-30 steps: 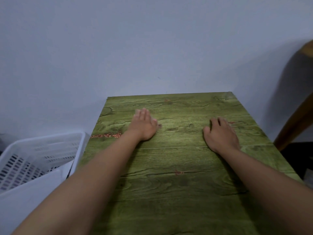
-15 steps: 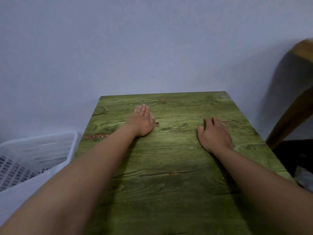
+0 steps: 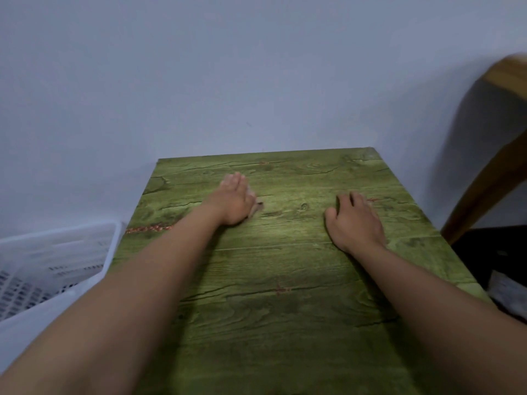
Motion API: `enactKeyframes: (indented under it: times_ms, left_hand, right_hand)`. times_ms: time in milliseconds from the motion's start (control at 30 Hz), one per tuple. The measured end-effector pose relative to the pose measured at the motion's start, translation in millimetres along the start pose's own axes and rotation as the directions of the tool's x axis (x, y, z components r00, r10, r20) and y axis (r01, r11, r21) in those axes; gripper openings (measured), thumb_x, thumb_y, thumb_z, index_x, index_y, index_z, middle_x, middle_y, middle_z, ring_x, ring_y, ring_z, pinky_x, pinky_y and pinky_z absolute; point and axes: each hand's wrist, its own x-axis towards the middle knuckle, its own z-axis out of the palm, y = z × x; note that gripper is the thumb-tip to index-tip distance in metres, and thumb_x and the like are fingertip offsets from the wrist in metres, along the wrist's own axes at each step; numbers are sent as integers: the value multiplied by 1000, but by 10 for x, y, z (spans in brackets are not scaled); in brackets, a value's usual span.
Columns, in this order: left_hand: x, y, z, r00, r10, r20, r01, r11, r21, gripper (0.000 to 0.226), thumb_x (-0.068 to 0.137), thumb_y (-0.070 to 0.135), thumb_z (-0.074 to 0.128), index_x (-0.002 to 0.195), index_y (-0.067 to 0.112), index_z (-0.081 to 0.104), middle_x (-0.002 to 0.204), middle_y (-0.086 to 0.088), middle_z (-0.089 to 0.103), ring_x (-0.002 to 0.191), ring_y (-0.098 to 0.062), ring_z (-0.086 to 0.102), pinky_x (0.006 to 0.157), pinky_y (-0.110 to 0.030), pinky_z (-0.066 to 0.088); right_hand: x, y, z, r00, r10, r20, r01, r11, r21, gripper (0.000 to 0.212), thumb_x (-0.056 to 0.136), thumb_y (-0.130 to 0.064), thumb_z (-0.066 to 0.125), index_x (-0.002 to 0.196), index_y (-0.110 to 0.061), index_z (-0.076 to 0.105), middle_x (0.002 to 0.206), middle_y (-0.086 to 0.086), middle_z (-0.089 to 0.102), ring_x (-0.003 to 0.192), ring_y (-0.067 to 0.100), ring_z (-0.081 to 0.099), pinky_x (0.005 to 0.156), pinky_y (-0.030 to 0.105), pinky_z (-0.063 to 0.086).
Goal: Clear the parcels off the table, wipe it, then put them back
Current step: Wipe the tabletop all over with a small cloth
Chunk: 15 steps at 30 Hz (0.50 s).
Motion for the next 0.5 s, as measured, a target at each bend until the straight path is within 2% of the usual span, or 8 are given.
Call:
enactKeyframes:
  times_ms: [33, 133, 167, 233, 267, 367, 400, 500]
  left_hand:
    - [-5, 32, 3, 1000, -18, -3, 18, 1000, 14, 68, 102, 48, 13, 153, 8, -9, 160, -11, -15, 147, -26, -16, 114, -33, -8]
    - [-94, 297, 101, 983, 183, 17, -183, 983, 11, 66, 102, 48, 11, 153, 12, -9, 159, -6, -16, 146, -22, -17, 112, -32, -9]
    - [-38, 300, 104, 981, 193, 9, -193, 981, -1, 66, 102, 48, 11, 153, 13, -9, 160, -6, -15, 147, -22, -15, 114, -34, -6]
    - [71, 242, 31, 1000, 16, 1, -16, 1000, -14, 67, 102, 48, 12, 153, 10, -9, 160, -10, -15, 147, -25, -14, 116, -36, -3]
    - [100, 270, 13, 1000, -26, 8, 26, 1000, 5, 68, 102, 48, 12, 152, 8, -9, 159, -11, -16, 147, -26, -15, 116, -35, -5]
    - [31, 528, 84, 985, 165, 42, -166, 985, 38, 68, 102, 49, 14, 152, 9, -10, 158, -9, -18, 146, -24, -18, 113, -33, -10]
    - [50, 532, 87, 982, 187, 35, -189, 982, 30, 68, 102, 49, 14, 152, 9, -9, 158, -8, -18, 146, -24, -17, 114, -34, -8]
    - [162, 377, 2, 1000, -14, 11, 13, 998, 64, 71, 101, 50, 11, 151, 4, -10, 157, -13, -18, 146, -29, -16, 117, -38, -8]
  right_hand:
    - [-1, 3, 3, 1000, 2, -4, -2, 1000, 0, 54, 95, -39, 32, 141, -11, 41, 150, 16, 35, 139, 31, 29, 116, 42, 23]
    - [17, 14, 7, 1000, -7, -6, 7, 1000, 4, 54, 95, -38, 32, 141, -11, 40, 150, 15, 34, 140, 29, 28, 116, 42, 23]
    - [17, 14, 7, 1000, -9, -4, 9, 1000, 3, 54, 95, -38, 32, 141, -11, 41, 150, 15, 34, 140, 29, 28, 117, 42, 22]
    - [9, 10, 11, 1000, -10, -8, 10, 1000, 1, 53, 95, -38, 33, 140, -11, 42, 150, 15, 35, 140, 29, 28, 117, 42, 21]
    - [9, 8, 13, 1000, -8, -17, 8, 1000, 2, 52, 95, -37, 33, 139, -11, 42, 149, 15, 36, 139, 29, 29, 117, 42, 22]
    - [19, 0, 11, 1000, -7, -22, 7, 1000, -1, 52, 95, -37, 33, 138, -10, 43, 149, 15, 36, 138, 29, 30, 116, 42, 23]
    - [24, 1, 8, 1000, -7, -19, 7, 1000, 0, 52, 95, -37, 33, 139, -10, 43, 149, 15, 35, 139, 28, 29, 116, 41, 22]
    - [7, 2, 14, 1000, -5, -14, 6, 1000, 10, 52, 95, -37, 33, 138, -10, 43, 149, 15, 35, 139, 29, 29, 117, 41, 22]
